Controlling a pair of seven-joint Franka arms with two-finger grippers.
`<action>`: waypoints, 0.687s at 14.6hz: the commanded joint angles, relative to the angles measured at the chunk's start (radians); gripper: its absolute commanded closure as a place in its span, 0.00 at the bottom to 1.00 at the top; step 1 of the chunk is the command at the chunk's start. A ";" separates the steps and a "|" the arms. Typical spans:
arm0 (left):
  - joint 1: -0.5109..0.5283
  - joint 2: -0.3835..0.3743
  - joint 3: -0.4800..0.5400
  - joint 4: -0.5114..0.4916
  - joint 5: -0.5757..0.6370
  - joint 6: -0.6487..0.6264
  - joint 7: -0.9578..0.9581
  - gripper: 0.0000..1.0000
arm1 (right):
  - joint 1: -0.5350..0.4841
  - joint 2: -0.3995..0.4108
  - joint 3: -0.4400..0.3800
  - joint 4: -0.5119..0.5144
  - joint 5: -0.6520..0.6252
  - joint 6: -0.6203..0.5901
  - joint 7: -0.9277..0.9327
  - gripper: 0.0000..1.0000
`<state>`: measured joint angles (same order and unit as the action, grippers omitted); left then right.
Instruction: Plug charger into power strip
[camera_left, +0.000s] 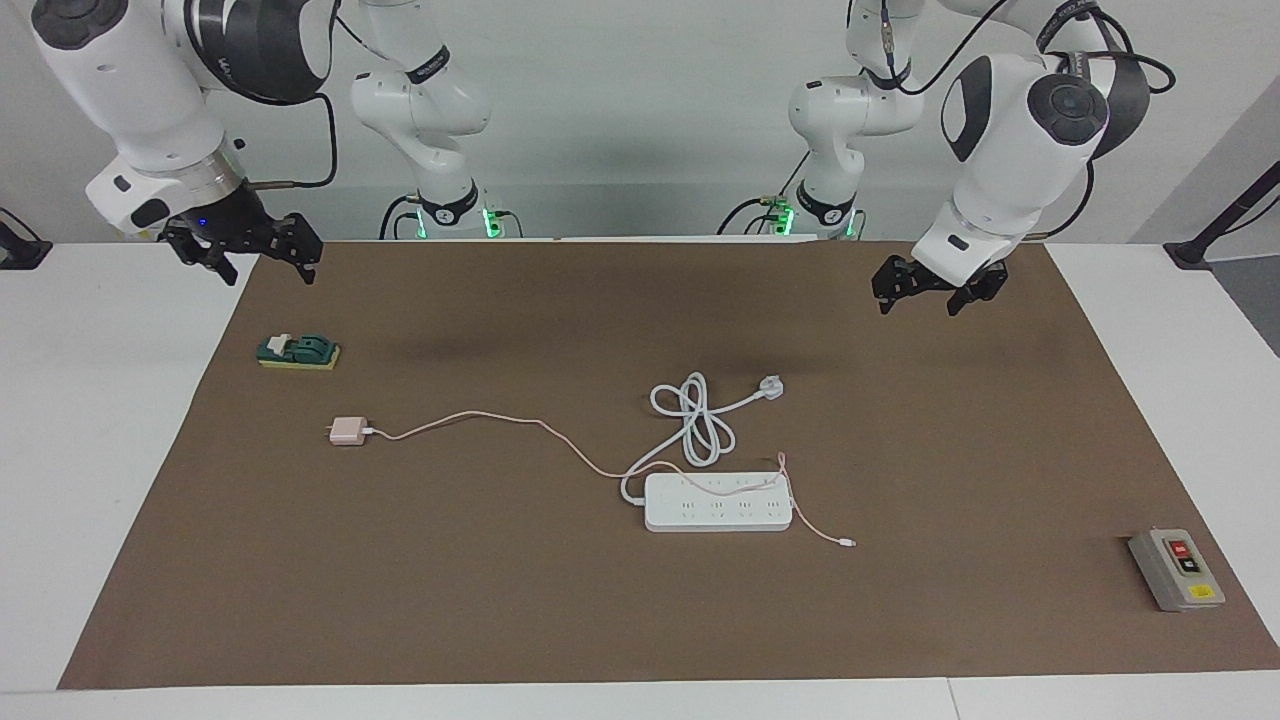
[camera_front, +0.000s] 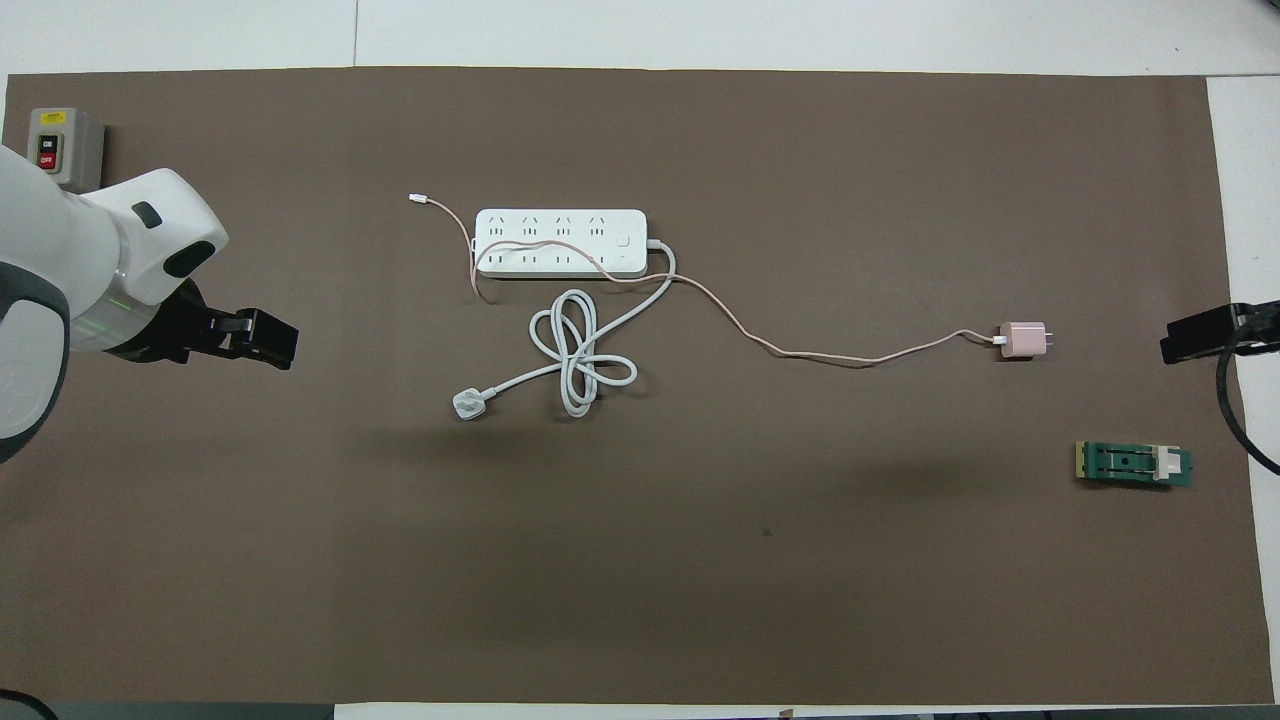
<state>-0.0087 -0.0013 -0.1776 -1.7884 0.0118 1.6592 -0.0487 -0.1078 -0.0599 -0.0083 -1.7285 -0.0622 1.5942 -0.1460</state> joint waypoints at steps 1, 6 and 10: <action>-0.004 -0.016 0.009 -0.003 -0.013 0.002 0.009 0.00 | -0.007 -0.025 0.004 -0.029 -0.007 0.016 -0.012 0.00; -0.004 -0.016 0.009 -0.003 -0.013 0.002 0.009 0.00 | 0.002 -0.026 0.002 -0.029 -0.016 0.049 -0.004 0.00; -0.004 -0.014 0.009 -0.003 -0.013 0.002 0.009 0.00 | -0.007 -0.028 0.004 -0.036 -0.016 0.055 -0.021 0.00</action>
<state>-0.0087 -0.0013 -0.1776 -1.7884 0.0118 1.6592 -0.0487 -0.1072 -0.0607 -0.0079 -1.7294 -0.0623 1.6239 -0.1462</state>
